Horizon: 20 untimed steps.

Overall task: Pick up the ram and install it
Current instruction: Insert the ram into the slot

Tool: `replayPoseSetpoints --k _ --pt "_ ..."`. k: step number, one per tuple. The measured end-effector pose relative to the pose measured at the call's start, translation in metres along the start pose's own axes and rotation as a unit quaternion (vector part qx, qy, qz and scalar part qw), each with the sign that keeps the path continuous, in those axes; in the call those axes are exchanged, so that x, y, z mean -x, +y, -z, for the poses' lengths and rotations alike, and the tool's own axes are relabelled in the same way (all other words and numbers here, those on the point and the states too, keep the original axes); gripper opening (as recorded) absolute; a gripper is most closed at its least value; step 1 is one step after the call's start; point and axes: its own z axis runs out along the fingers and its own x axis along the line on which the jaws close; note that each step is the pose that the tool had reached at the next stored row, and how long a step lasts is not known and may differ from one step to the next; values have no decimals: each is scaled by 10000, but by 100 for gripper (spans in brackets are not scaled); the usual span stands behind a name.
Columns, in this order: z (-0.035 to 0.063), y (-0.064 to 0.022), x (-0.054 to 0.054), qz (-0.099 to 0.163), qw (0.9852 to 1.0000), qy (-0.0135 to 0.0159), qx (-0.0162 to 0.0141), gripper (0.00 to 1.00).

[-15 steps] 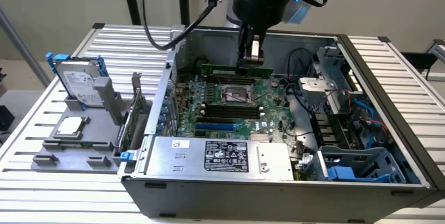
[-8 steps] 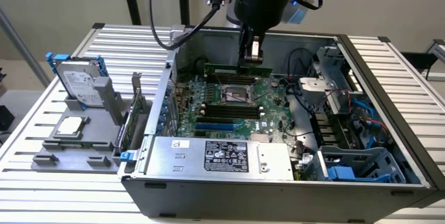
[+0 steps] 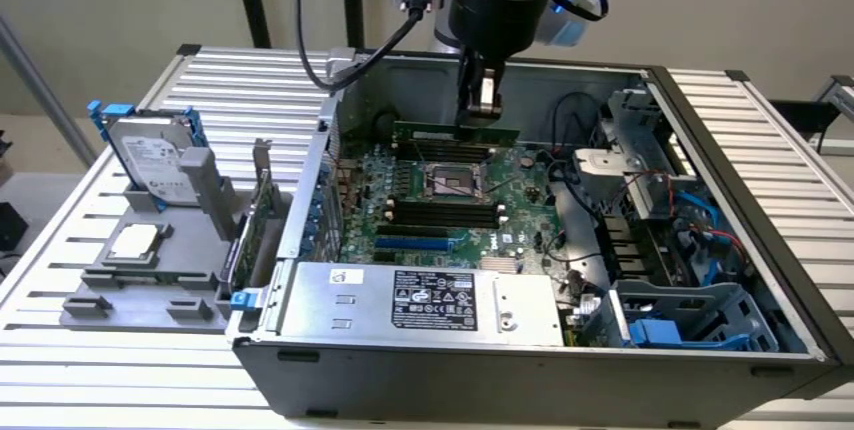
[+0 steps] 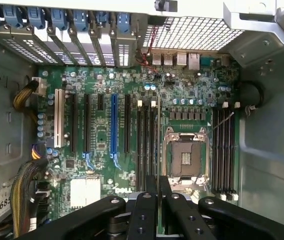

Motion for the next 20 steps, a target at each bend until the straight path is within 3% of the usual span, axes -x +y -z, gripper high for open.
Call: replayPoseSetpoints --k 3,5,8,20 --pt "-26 -1 43 -8 9999 122 -2 13" --pt "-54 -2 63 -11 9999 169 -2 13" --pt "-109 -7 69 -12 9998 186 -3 13" --pt "-325 -20 51 -38 9998 188 -5 13"
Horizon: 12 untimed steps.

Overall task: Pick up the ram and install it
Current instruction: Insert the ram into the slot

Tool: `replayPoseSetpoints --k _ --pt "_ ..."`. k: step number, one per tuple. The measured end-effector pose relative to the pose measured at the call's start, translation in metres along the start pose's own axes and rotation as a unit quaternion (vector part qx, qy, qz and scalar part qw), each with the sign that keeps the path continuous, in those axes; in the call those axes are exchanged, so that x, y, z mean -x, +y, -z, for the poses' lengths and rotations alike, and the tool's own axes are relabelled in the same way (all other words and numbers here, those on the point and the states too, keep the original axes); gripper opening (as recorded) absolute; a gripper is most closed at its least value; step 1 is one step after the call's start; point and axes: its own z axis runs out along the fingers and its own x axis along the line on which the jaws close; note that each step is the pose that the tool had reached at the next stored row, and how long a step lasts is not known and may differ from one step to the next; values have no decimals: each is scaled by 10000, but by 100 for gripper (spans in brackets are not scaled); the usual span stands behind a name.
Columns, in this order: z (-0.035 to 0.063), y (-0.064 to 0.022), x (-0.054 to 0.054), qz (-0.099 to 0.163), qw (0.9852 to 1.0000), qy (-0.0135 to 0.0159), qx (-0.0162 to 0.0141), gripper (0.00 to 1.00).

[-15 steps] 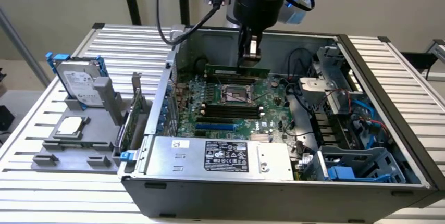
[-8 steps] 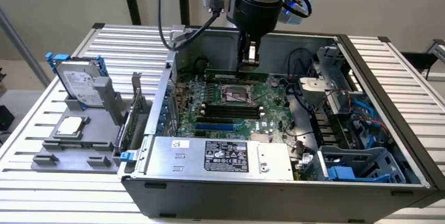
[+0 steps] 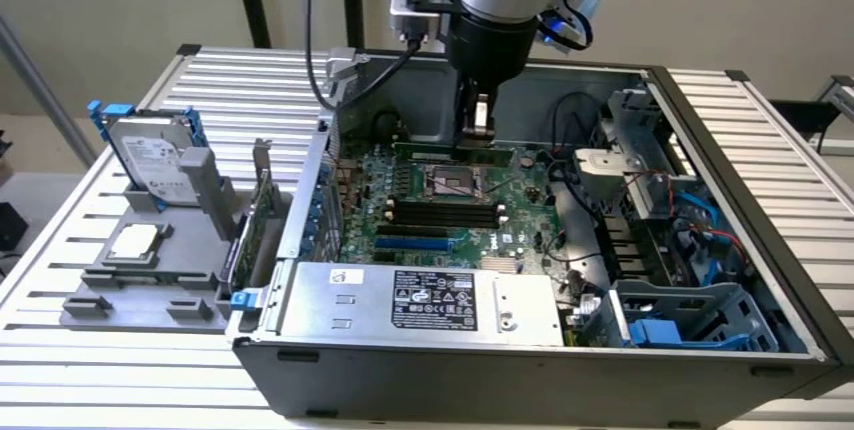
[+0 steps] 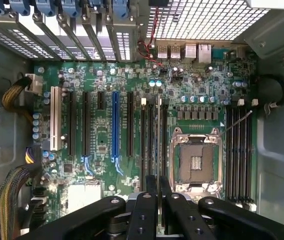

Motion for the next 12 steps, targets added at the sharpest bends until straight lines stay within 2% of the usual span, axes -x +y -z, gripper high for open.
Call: replayPoseSetpoints --k 12 --pt "-218 -14 -30 -10 10000 4 -1 13"
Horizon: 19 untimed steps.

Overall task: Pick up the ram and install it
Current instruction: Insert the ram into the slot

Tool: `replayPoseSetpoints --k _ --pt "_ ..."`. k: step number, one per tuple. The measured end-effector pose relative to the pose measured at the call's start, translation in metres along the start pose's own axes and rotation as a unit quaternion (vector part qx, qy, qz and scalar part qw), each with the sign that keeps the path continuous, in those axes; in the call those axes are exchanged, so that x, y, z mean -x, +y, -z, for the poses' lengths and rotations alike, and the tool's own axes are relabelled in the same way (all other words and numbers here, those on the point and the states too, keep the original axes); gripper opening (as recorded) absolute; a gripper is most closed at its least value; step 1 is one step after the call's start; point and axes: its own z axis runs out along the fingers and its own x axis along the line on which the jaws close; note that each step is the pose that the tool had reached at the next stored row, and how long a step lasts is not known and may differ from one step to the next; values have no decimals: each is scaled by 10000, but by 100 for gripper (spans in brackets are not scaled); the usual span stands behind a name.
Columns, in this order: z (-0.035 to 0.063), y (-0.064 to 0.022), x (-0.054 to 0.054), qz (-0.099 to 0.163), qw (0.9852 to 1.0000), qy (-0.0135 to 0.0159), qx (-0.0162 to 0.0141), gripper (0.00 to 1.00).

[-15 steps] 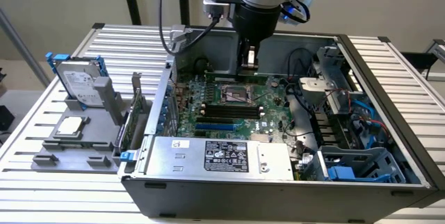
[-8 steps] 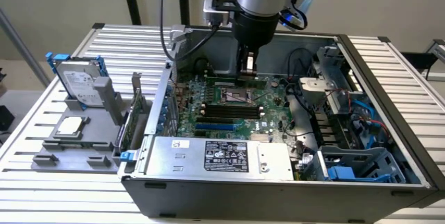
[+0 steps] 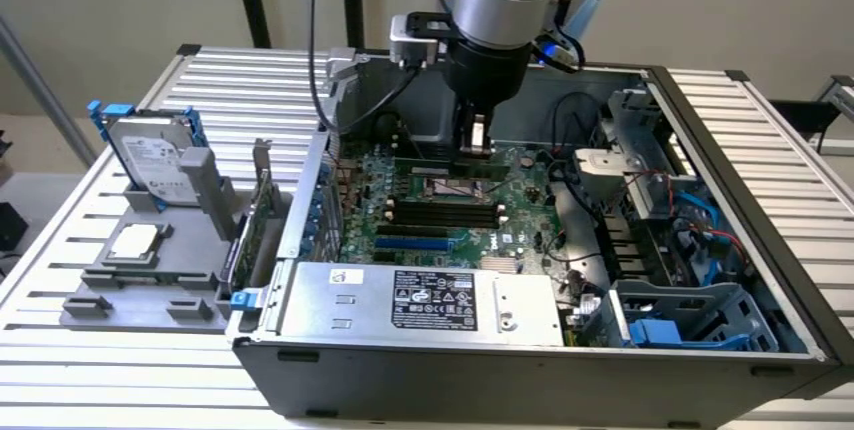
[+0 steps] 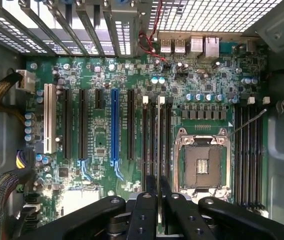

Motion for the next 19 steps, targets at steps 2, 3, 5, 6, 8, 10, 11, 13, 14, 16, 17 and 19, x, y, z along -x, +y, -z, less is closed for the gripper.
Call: replayPoseSetpoints --k 2,3,5,6,8,10,11,13,14,16,17,19 --pt "-35 -3 -12 0 10000 0 0 13" --pt "-53 -4 -18 0 10000 1 0 13" --pt "-88 -6 -30 0 10000 1 0 13" --pt "-107 -8 -36 0 10000 0 0 13" --pt "-142 -10 -49 0 10000 0 0 13" --pt "-177 -12 -61 0 10000 0 -1 13" --pt "-196 -14 -67 0 10000 0 -3 13" --pt "-232 -16 -78 0 10000 0 -7 13" --pt "-249 -18 -83 0 10000 0 -9 13" --pt "-286 -20 -93 -3 10000 0 -12 13" --pt "-304 -21 -96 -5 10000 -1 -13 13" --pt "-339 -25 -99 -9 10000 -1 -16 13"
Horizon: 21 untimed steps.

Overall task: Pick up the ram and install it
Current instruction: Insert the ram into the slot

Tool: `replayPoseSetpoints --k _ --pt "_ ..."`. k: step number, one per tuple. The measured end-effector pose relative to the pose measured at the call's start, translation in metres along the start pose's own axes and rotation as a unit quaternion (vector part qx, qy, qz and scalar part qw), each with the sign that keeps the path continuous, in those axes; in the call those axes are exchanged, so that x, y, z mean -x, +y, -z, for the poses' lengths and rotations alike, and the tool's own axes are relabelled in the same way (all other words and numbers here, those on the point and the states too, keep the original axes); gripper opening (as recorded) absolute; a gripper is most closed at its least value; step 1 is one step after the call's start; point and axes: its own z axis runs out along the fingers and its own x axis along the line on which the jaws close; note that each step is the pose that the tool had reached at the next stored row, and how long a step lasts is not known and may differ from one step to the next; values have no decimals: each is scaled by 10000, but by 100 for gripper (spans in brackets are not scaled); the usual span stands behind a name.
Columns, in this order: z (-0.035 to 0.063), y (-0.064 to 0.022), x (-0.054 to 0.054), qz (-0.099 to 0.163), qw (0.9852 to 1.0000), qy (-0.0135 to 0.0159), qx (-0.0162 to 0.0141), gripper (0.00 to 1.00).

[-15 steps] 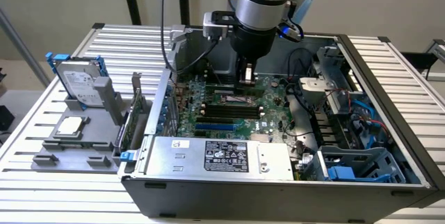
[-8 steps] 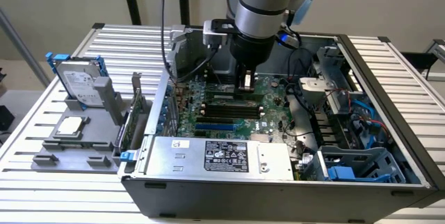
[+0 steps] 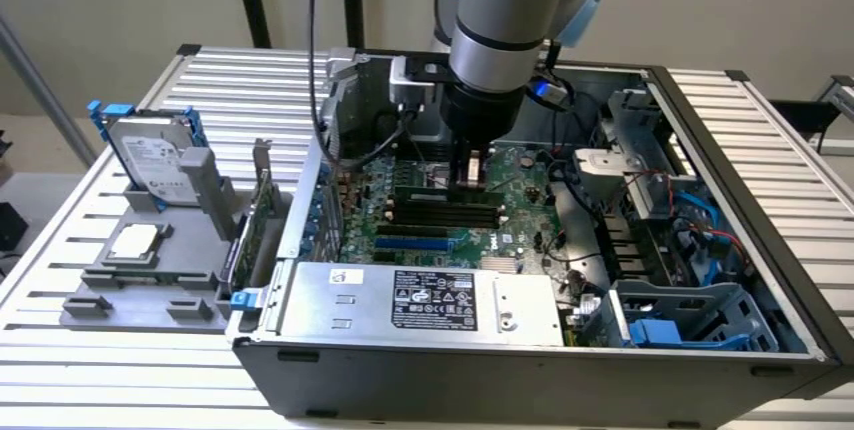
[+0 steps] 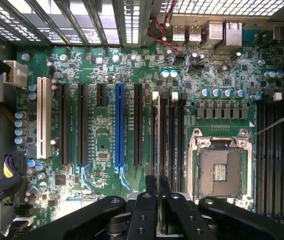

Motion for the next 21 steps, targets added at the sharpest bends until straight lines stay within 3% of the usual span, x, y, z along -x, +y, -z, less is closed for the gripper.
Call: replayPoseSetpoints --k 12,21 --pt "-214 -31 -10 -9 10000 -1 -5 13" --pt "-233 -32 2 -10 10000 4 -6 13"
